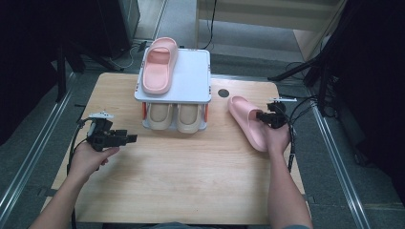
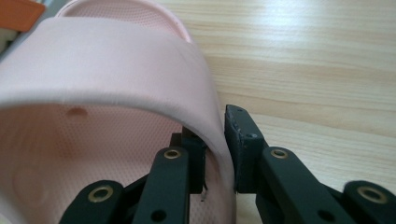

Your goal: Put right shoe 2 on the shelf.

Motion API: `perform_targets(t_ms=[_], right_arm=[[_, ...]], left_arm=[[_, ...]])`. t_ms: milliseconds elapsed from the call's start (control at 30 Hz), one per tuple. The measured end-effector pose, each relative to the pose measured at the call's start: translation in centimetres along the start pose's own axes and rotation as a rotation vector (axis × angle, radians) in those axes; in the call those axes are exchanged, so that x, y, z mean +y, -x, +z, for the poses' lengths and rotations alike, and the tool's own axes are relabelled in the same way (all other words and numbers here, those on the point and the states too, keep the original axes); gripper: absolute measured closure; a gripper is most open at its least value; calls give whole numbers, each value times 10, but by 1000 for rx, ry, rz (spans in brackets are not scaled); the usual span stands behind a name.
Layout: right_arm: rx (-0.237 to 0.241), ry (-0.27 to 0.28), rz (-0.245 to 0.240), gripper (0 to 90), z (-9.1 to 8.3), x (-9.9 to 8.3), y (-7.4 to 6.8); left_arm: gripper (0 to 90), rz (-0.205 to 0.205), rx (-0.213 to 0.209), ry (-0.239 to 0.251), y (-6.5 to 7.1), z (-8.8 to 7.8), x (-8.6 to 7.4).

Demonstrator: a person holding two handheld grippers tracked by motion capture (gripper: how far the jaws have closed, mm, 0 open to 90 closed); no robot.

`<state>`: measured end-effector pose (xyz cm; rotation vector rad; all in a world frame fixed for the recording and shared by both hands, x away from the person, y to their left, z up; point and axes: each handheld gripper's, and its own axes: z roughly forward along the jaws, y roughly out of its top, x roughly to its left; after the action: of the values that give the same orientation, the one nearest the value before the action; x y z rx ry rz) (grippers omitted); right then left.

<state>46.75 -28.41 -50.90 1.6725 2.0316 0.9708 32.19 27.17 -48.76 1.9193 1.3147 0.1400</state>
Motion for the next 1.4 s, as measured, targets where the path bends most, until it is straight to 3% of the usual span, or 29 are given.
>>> perform_targets(t_ms=[100,267,433,767,1033,1400], right_arm=[[-5,6,8,811,-3,1,-2],[43,32,46,812,-13,8,-8],[29,47,15,812,-25,18,-21],[32,-25,-9,811,-35,34,-32],[64,-35,-32,811,-54,63,-39],[56,-6,-89,801,-83,104,-58]], left_arm=[[409,15,-3,-5,3,1,0],[404,8,-12,-9,2,2,1],[402,9,-16,-13,2,3,3],[396,35,-15,-24,7,4,4],[396,49,-17,-35,9,8,6],[397,59,-19,-32,11,8,9]])
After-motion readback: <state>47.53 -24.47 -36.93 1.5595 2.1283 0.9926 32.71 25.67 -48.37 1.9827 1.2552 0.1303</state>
